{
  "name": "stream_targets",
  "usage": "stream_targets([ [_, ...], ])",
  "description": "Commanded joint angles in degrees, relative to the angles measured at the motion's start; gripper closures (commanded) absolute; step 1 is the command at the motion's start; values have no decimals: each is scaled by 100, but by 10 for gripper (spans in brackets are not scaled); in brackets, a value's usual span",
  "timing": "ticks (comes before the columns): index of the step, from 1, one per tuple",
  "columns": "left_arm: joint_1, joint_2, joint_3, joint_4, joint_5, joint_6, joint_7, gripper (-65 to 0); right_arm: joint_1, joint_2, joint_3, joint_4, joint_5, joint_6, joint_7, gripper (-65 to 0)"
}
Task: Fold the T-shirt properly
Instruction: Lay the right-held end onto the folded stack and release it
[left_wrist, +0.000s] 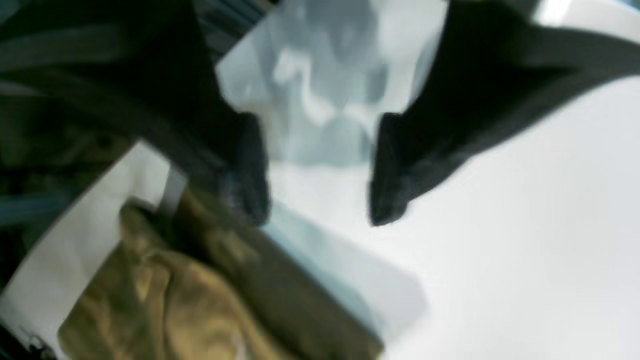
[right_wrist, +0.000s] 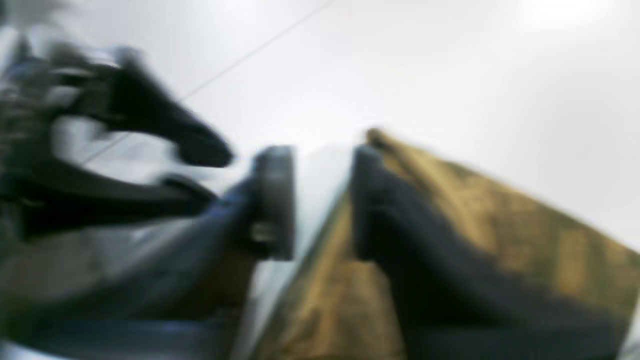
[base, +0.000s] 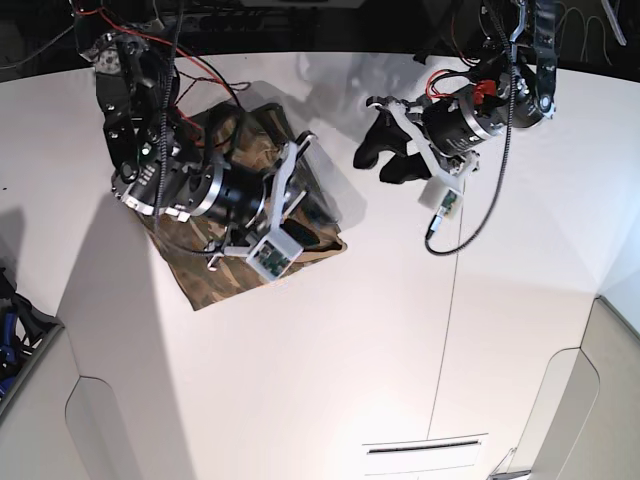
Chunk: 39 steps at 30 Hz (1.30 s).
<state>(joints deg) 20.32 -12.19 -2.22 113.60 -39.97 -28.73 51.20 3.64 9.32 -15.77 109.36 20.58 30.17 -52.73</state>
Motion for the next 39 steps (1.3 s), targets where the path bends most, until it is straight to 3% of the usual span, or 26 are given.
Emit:
stream_targets([
  [1,-7,-26,-13,227,-90,-109,-59,-203,173,2,166,87,20,-42,153,-27],
  [4,4,-20,35,402,-205,-240,-9,-118,376,2,640,87,-114,-39,153,0],
  [9,4,-17,468,402,-350,-238,4,-118,538,17,1397,46,-107,-50,197,0],
  [12,0,-17,916,400,-306,-240,-68,-118,549,35,1714,-160,-109,-306,564,0],
  [15,0,7,1381,365,-79,-234,-356,-118,682,35,1908,-625,-111,-341,813,0],
  [21,-52,535,1799,-122,321,2,-643,-118,1357,33,1978,-2100,-109,-306,1019,0],
  [26,-319,951,1797,-787,337,0,-643,-118,2092,31,1978,-3751,-107,74,1274,0],
  [32,-745,1012,1794,-1589,343,0,-634,-118,2509,33,1978,-5174,-109,164,1309,0],
  [36,-903,1010,1794,-1967,363,-2,-599,-118,2415,61,1978,-5359,-109,308,1303,0],
  [39,-1036,1001,1794,-2083,761,2,-525,-118,2339,162,1978,-5320,0,308,1121,0],
])
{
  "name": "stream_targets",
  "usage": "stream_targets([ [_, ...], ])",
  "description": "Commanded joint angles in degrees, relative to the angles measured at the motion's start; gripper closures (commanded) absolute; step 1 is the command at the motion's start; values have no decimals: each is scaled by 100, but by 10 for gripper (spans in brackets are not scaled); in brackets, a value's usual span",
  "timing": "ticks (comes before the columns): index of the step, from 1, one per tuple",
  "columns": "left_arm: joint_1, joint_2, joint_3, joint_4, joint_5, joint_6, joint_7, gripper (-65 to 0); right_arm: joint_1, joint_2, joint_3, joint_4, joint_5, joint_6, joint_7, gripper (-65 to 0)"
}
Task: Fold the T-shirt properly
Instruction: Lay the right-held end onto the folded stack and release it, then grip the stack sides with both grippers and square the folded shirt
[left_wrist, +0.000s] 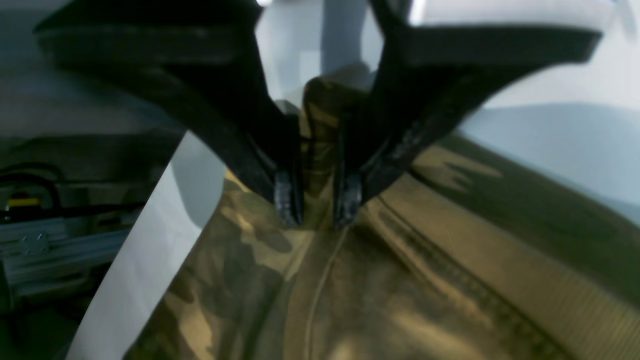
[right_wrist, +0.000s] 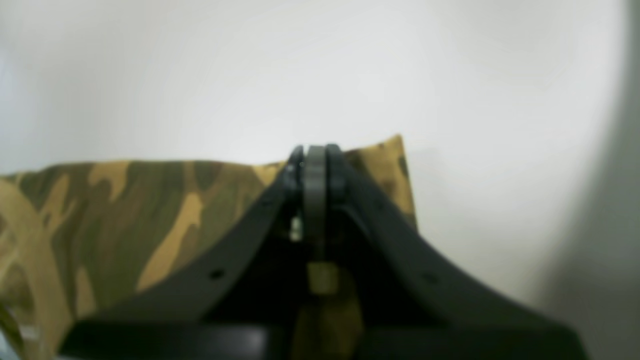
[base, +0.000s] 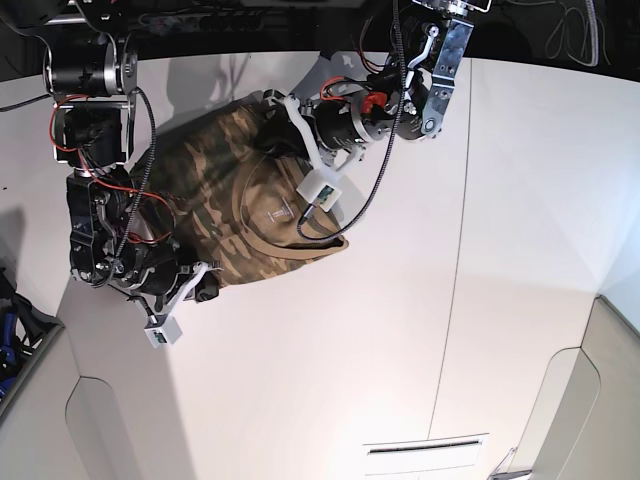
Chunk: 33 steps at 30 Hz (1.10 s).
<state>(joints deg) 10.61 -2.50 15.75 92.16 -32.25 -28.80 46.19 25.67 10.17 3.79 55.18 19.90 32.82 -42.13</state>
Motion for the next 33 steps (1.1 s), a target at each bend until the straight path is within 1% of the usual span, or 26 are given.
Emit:
stream_targets([
  [1,-101,-15,-7,59,96,11,-11,-118,92,138,22,146,201,48,-39,0],
  [3,-192,-175,-7,59,129,37,-11,-118,-20,267,22,299,529,48,-260,0],
  [5,-299,-402,-7,59,144,129,-11,-118,-153,411,22,505,826,48,-501,0],
  [8,-474,-741,-7,59,170,160,-22,-118,-479,619,28,968,1239,48,-761,0],
  [10,-599,-909,-7,59,216,291,-68,-118,-750,730,28,1294,1469,52,-883,0],
  [12,-754,-1016,-7,59,439,428,-210,-118,-1029,785,39,1596,1602,63,-973,0],
  [16,-1056,-1073,-7,55,1008,739,-369,-118,-1611,804,50,2116,1871,61,-1069,0],
  [18,-1141,-1071,-7,28,1224,785,-402,-118,-1954,780,48,2380,2033,61,-1069,0],
  [20,-1196,-1071,-7,-57,1266,785,-446,-118,-2291,691,50,2651,2138,63,-1086,0],
  [25,-1447,-1071,-7,-354,1305,789,-590,-118,-2918,260,48,3257,2124,66,-1086,0],
  [29,-1637,-1073,-7,-378,1305,868,-568,-118,-3126,-17,48,3565,2081,63,-1088,0],
  [33,-1714,-1091,-7,-378,1303,868,-490,-118,-3123,-164,48,3602,1989,63,-1108,0],
])
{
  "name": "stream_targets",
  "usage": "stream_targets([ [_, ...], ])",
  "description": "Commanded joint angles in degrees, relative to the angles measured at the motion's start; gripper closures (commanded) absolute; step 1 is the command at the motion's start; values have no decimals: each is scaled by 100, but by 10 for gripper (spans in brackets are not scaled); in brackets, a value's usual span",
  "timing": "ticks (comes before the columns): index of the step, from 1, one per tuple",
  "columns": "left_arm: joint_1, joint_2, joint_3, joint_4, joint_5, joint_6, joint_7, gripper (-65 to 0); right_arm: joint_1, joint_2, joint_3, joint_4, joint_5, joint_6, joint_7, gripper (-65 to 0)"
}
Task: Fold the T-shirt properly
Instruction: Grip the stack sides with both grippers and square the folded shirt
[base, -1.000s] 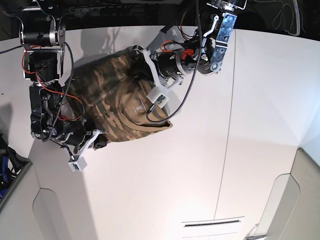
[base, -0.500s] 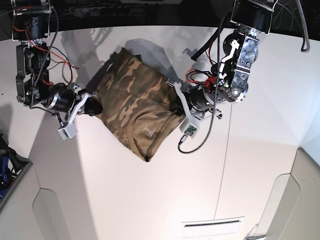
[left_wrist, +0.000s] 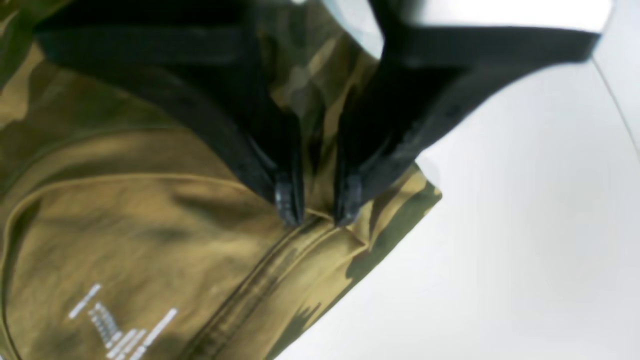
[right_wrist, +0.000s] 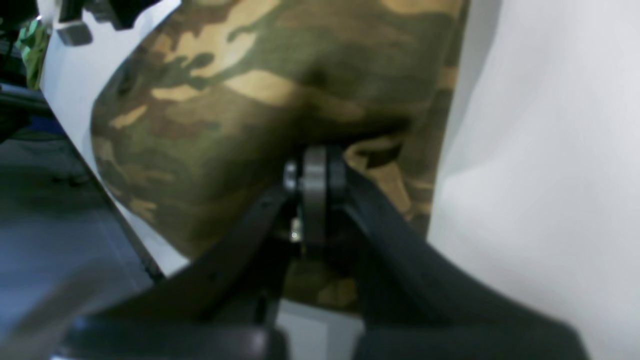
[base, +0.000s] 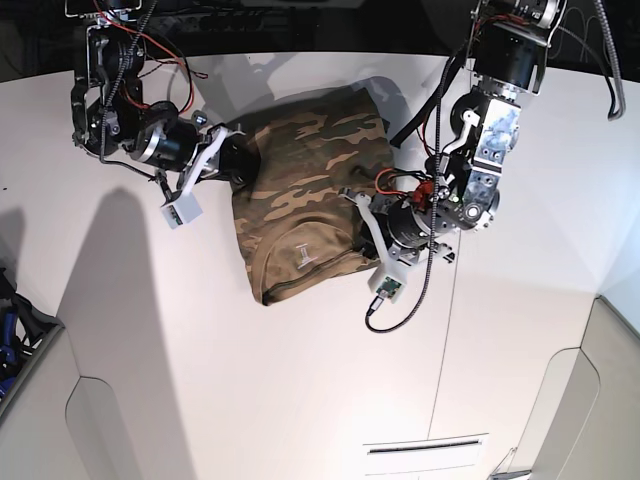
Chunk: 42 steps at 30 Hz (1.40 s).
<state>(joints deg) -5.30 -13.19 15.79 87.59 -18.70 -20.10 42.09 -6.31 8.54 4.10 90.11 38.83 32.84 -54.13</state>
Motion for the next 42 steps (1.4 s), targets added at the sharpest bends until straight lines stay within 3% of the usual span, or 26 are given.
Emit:
stream_targets([
  [1,-125,-22,-11,90,-57,-2,-39,-118,87,-15,20,109,31,61,92,0],
  [6,-120,-35,-96,442,-138,-2,37,-118,90,2,83,109,-247,61,101,0],
  [12,-46,-35,-520,879,-507,-42,446,-118,87,2,610,109,-258,61,90,0],
  [18,315,-33,-1150,892,-826,-376,448,-118,87,4,1143,109,-238,61,92,0],
  [26,966,-33,-2013,1438,-1545,-852,748,-118,87,17,1233,109,-127,61,92,0],
  [42,1696,-9,-2052,1469,-1574,-844,748,-118,72,13,1233,107,229,61,-103,0],
])
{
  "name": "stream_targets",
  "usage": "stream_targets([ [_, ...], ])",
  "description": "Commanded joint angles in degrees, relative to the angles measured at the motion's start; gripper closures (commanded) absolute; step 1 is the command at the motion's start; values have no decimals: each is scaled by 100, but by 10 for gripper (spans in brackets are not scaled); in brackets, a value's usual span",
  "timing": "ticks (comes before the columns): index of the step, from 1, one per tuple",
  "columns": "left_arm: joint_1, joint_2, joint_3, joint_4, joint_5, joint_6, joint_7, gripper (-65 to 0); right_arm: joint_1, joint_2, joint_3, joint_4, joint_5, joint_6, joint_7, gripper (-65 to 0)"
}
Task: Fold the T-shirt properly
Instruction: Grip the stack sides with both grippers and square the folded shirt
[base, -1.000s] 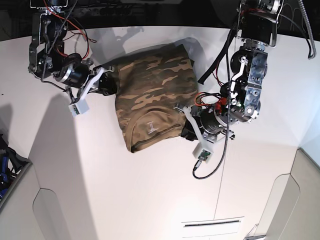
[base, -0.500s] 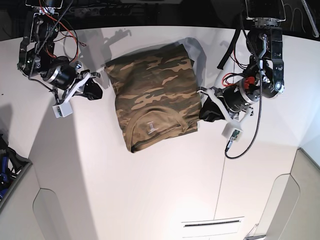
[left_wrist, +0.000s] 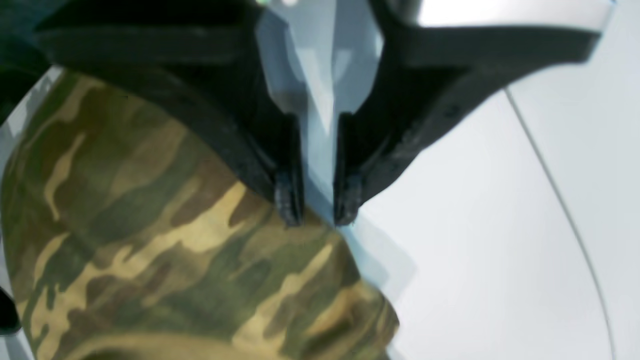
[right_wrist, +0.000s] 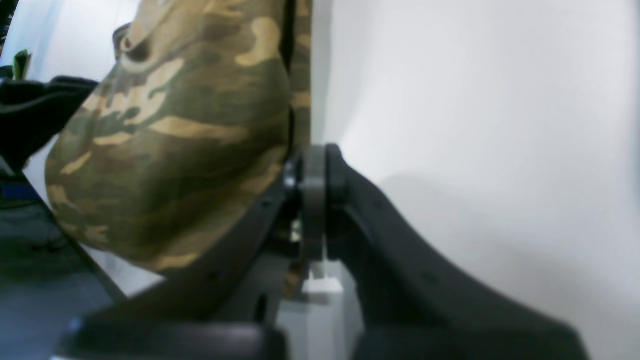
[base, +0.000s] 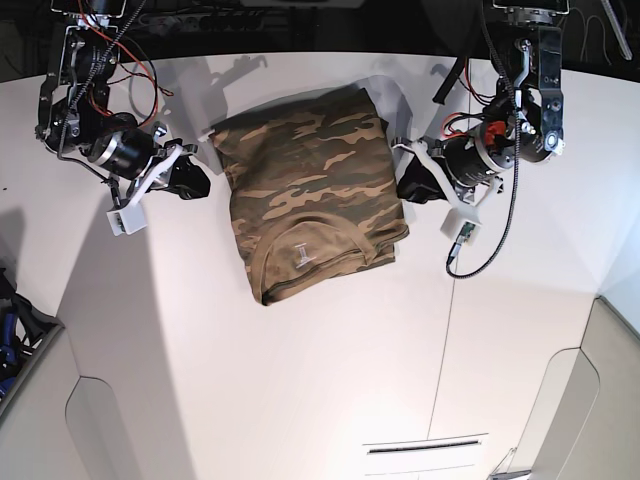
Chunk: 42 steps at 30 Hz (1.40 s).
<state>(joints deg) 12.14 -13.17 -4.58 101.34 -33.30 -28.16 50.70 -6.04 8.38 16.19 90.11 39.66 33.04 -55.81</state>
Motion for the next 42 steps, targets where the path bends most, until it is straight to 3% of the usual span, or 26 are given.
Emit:
stream_targets([
  [1,-37,2,-15,81,-127,-37,-116,-118,46,28,24,107,146,39,66,0],
  [14,-273,111,48,-688,-120,-37,-562,-118,48,-37,17,31,149,39,94,0],
  [29,-1777,114,1010,-2223,70,249,-835,-118,278,-667,-267,-638,-229,39,466,0],
  [35,-1991,87,1043,-2245,181,260,-704,-118,568,-627,-356,-931,-433,39,474,0],
  [42,-1644,-131,542,-1333,181,138,-260,-118,599,-188,-354,-634,-420,39,-9,0],
])
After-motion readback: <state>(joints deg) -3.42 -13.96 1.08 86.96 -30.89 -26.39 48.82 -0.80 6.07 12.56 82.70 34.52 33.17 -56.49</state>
